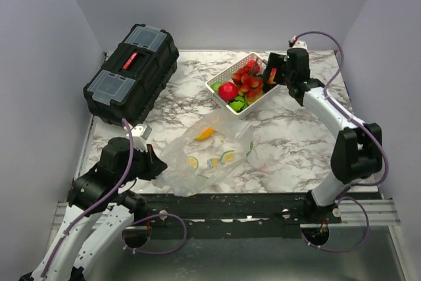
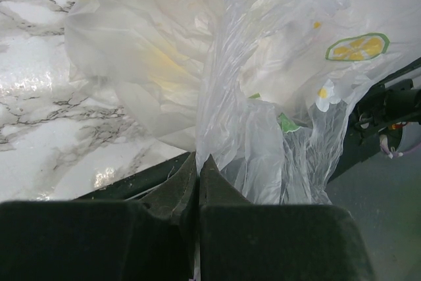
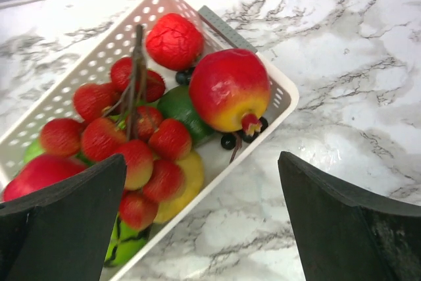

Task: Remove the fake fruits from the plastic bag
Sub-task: Place the fake fruit in the bin.

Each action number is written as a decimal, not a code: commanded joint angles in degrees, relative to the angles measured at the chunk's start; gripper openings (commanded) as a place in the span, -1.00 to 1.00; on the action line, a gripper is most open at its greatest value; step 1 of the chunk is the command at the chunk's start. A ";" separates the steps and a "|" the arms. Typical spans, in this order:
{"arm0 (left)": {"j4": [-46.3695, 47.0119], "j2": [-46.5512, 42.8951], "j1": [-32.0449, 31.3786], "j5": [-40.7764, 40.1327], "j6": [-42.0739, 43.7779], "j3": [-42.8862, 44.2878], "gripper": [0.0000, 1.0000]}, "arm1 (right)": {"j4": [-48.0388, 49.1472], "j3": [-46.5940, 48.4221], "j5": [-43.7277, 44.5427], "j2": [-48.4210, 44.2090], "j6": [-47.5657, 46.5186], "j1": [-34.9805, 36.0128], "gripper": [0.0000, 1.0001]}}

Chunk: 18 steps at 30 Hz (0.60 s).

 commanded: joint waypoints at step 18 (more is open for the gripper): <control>1.14 7.00 0.42 3.92 1.46 -0.39 -1.00 | -2.09 -3.31 -20.51 -23.18 -3.47 22.19 1.00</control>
